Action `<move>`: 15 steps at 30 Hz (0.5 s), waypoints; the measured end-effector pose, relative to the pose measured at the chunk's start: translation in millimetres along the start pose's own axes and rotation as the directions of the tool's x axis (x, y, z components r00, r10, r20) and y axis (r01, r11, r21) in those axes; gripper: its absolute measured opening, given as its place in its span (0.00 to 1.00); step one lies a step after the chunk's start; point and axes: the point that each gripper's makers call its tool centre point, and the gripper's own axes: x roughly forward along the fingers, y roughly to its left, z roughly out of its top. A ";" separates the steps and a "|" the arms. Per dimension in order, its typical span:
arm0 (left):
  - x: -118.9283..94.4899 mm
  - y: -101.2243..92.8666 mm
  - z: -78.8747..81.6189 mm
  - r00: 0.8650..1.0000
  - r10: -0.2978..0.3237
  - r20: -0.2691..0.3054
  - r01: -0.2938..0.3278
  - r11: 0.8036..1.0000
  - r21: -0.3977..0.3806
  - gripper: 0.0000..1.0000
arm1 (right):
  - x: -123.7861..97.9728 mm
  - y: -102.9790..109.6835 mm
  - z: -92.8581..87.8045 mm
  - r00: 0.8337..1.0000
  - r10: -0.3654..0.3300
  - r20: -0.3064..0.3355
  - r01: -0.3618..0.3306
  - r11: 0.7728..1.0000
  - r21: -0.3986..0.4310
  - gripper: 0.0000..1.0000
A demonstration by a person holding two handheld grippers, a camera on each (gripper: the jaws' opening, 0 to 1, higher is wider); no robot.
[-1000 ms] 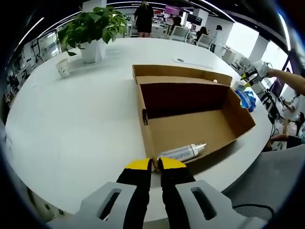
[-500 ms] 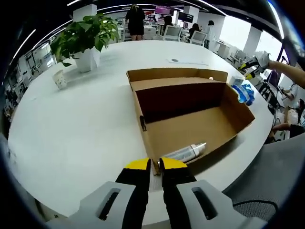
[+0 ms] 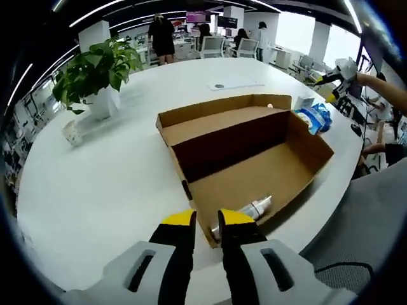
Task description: Operate the shoe box by opening the lid, removing the specified soft item, and placing it in the target area until the item is outside and the box remains undamaged.
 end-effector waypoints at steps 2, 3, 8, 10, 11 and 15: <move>2.1 -4.5 2.6 1.000 -0.028 -0.007 0.028 0.999 0.016 0.13 | -1.5 7.0 2.1 1.000 0.001 0.011 -0.001 1.000 0.021 0.59; 3.5 -7.5 4.2 0.999 -0.045 -0.009 0.045 0.999 0.020 0.15 | -2.5 11.7 3.8 1.000 0.000 0.022 -0.001 1.000 0.029 0.61; 11.4 -21.7 8.3 0.993 -0.108 -0.046 0.113 0.988 0.109 0.18 | -8.0 36.0 11.8 0.998 0.010 0.065 -0.014 0.998 0.064 0.67; 14.9 -27.4 8.3 0.988 -0.136 -0.071 0.145 0.979 0.142 0.20 | -11.6 47.5 17.3 0.996 0.008 0.087 -0.015 0.996 0.088 0.73; 17.7 -30.4 8.8 0.985 -0.148 -0.089 0.161 0.975 0.156 0.21 | -12.4 48.9 18.6 0.996 0.004 0.092 -0.013 0.996 0.093 0.75; 27.3 -38.6 10.4 0.970 -0.188 -0.151 0.218 0.953 0.210 0.24 | -20.3 63.0 30.2 0.989 -0.012 0.148 -0.011 0.987 0.158 0.88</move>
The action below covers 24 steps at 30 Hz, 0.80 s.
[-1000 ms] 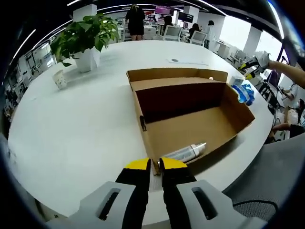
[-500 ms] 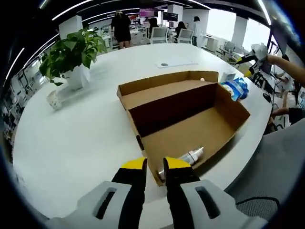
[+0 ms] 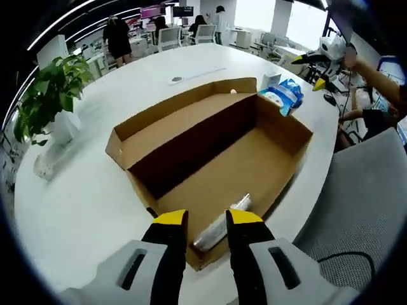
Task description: Operate the shoe box by opening the lid, removing the specified soft item, and placing it in the target area until the item is outside and the box remains undamaged.
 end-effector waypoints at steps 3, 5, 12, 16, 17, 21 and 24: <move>6.6 -3.3 2.7 0.999 -0.033 -0.039 0.034 0.998 0.048 0.27 | -5.4 10.1 8.6 0.998 -0.017 0.054 0.013 0.997 0.076 0.96; 10.2 -5.8 4.9 0.997 -0.053 -0.062 0.059 0.993 0.097 0.28 | -8.5 16.2 13.0 0.996 -0.017 0.082 0.010 0.996 0.088 0.97; 25.7 -8.2 -2.2 0.979 -0.100 -0.180 0.138 0.968 0.212 0.31 | -16.3 38.0 20.2 0.991 -0.031 0.130 0.014 0.992 0.124 0.99; 33.9 -8.9 -12.0 0.954 -0.134 -0.267 0.208 0.939 0.273 0.32 | -22.4 59.9 23.0 0.987 -0.032 0.159 0.009 0.990 0.141 0.99; 35.0 -8.9 -14.3 0.948 -0.142 -0.286 0.225 0.933 0.280 0.33 | -23.2 63.9 22.8 0.986 -0.032 0.162 0.008 0.989 0.148 0.99; 38.7 -4.6 -25.5 0.914 -0.160 -0.372 0.286 0.905 0.315 0.34 | -25.5 86.6 22.1 0.984 -0.025 0.178 -0.010 0.981 0.193 0.99; 40.3 -6.2 -29.0 0.895 -0.186 -0.405 0.330 0.887 0.323 0.36 | -29.4 98.0 25.0 0.980 -0.033 0.197 -0.009 0.979 0.205 0.99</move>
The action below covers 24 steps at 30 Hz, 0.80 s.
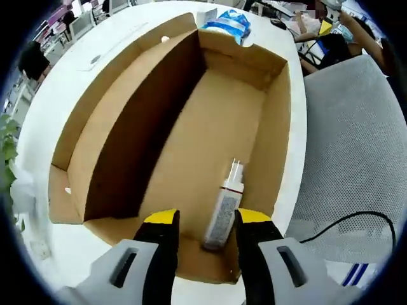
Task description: Operate the shoe box by opening the lid, removing the specified soft item, and placing it in the target area until the item is outside and the box remains undamaged.
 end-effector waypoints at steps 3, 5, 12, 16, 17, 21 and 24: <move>3.8 -0.7 -3.0 0.999 -0.018 -0.037 0.020 0.999 0.035 0.37 | -3.3 9.8 1.1 1.000 -0.005 0.011 0.005 1.000 0.000 0.99; 6.7 -0.4 -3.4 0.998 -0.023 -0.055 0.026 0.998 0.054 0.37 | -5.3 16.0 0.4 1.000 -0.007 0.008 0.007 1.000 -0.011 0.99; 17.1 -2.4 -2.4 0.995 -0.042 -0.095 0.052 0.993 0.106 0.37 | -13.3 28.6 1.3 0.999 -0.025 0.027 0.025 1.000 0.008 0.99; 22.9 -5.9 3.2 0.994 -0.055 -0.091 0.066 0.991 0.120 0.36 | -16.5 29.1 4.0 0.998 -0.049 0.050 0.047 0.998 0.040 0.99; 24.5 -6.4 4.2 0.994 -0.058 -0.089 0.068 0.990 0.121 0.36 | -17.1 29.8 4.9 0.997 -0.052 0.059 0.049 0.998 0.043 0.99; 27.4 -9.6 5.2 0.992 -0.084 -0.093 0.096 0.987 0.129 0.35 | -17.8 34.7 2.4 0.997 -0.049 0.060 0.047 0.998 0.035 0.99; 27.0 -6.9 5.8 0.993 -0.079 -0.089 0.090 0.987 0.134 0.38 | -18.2 32.8 -3.0 0.997 -0.058 0.047 0.056 0.997 0.045 0.99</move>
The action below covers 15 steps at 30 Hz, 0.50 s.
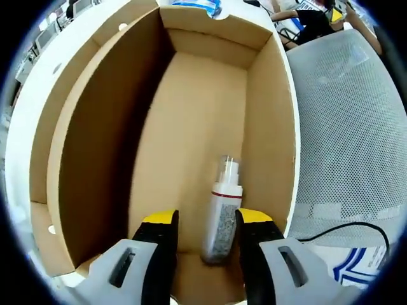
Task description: Operate the shoe box by opening the lid, removing the specified soft item, and placing it in the target area until the item is outside and the box remains undamaged.
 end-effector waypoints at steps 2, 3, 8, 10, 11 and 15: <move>0.0 0.8 -0.5 1.000 0.000 0.004 0.000 1.000 -0.002 0.39 | -0.4 -1.0 -0.2 1.000 -0.007 0.007 0.007 1.000 0.006 0.99; -0.1 0.7 -0.6 1.000 -0.003 0.008 0.003 1.000 -0.007 0.39 | -0.6 -1.0 -0.7 1.000 -0.008 0.008 0.008 1.000 0.012 0.99; -4.0 3.2 0.5 1.000 0.002 0.026 -0.002 1.000 -0.022 0.35 | -0.8 -1.1 -1.9 1.000 -0.009 0.007 0.009 1.000 0.020 0.99; -7.4 -0.4 6.8 0.998 -0.012 0.054 0.014 0.999 -0.032 0.35 | -1.1 -2.2 -2.4 1.000 -0.011 0.004 0.011 1.000 0.019 0.99; -8.0 -2.9 10.3 0.997 -0.024 0.070 0.027 0.999 -0.041 0.37 | -1.2 -2.9 -2.6 1.000 -0.013 0.003 0.013 1.000 0.020 0.99; -3.7 -8.3 17.3 0.995 -0.035 0.091 0.039 0.998 -0.041 0.34 | -0.7 -4.2 -2.7 1.000 -0.016 0.005 0.016 1.000 0.025 0.99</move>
